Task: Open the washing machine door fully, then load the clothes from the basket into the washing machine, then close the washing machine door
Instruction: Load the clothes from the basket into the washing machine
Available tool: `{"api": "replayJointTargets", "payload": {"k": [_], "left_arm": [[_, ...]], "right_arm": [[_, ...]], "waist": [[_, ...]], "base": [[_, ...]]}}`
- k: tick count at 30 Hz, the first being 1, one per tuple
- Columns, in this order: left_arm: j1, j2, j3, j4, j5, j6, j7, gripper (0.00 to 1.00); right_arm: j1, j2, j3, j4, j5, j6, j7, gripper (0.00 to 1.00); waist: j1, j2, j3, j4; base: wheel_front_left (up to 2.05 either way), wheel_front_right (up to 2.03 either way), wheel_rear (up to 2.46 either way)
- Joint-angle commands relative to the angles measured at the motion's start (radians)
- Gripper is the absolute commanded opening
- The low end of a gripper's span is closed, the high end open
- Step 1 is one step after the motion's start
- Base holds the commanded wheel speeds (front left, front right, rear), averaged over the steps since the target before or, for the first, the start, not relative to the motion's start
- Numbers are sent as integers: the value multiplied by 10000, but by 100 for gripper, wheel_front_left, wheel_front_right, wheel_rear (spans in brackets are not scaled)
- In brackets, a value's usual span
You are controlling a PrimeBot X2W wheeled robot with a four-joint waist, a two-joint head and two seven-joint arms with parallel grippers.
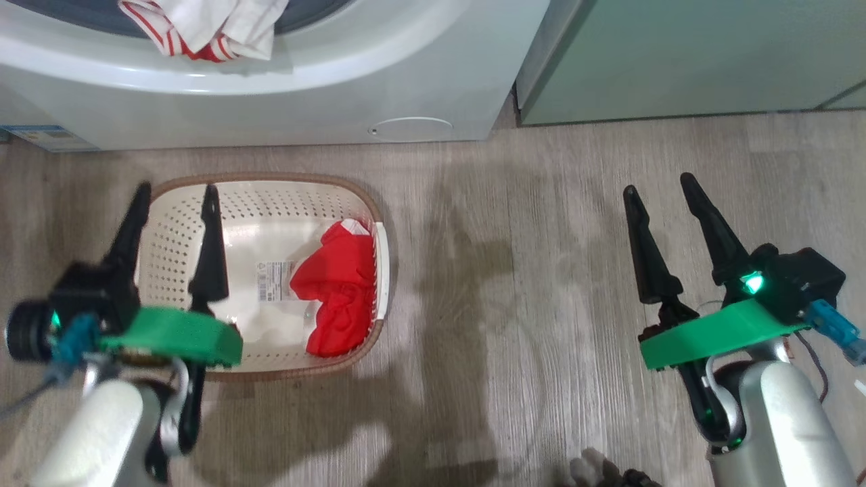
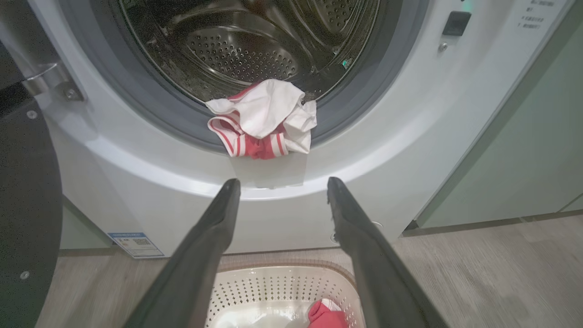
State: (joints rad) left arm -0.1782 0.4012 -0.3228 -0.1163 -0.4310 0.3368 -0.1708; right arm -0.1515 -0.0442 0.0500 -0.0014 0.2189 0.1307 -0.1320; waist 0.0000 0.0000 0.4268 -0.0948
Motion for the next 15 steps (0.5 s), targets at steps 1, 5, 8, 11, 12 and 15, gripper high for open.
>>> {"api": "replayJointTargets", "payload": {"k": [1, 5, 8, 11, 12, 15], "left_arm": [[-480, 350, 369, -255, 44, -43, 46, 100], [-1531, 480, 332, -28, -155, -466, 517, 100], [-2638, 599, 266, 425, -460, -934, 1232, 100], [-4214, 871, 354, 1286, -850, -1533, 2080, 100], [-4577, 907, 378, 1544, -949, -1650, 2272, 100], [-5644, 1129, 431, 2341, -1136, -1965, 2905, 100]], "right_arm": [[-29, -60, 184, -379, 68, 0, -100, 100], [-123, -60, 213, -428, 120, 0, -181, 100], [-275, -60, 343, -410, 217, 0, -276, 100], [-571, -60, 788, -186, 486, 0, -489, 100], [-633, -60, 866, -97, 561, 0, -566, 100], [-805, -60, 1072, 161, 837, 0, -796, 100]], "waist": [[0, 0, 83, -39], [0, 0, 381, -127], [0, 0, 684, -301], [0, 0, 1102, -827], [0, 0, 1177, -937], [0, 0, 1452, -1313]], "base": [[0, 0, 0], [0, 0, 0], [0, 0, 0], [0, 0, 0], [0, 0, 0], [0, 0, 0]]}}
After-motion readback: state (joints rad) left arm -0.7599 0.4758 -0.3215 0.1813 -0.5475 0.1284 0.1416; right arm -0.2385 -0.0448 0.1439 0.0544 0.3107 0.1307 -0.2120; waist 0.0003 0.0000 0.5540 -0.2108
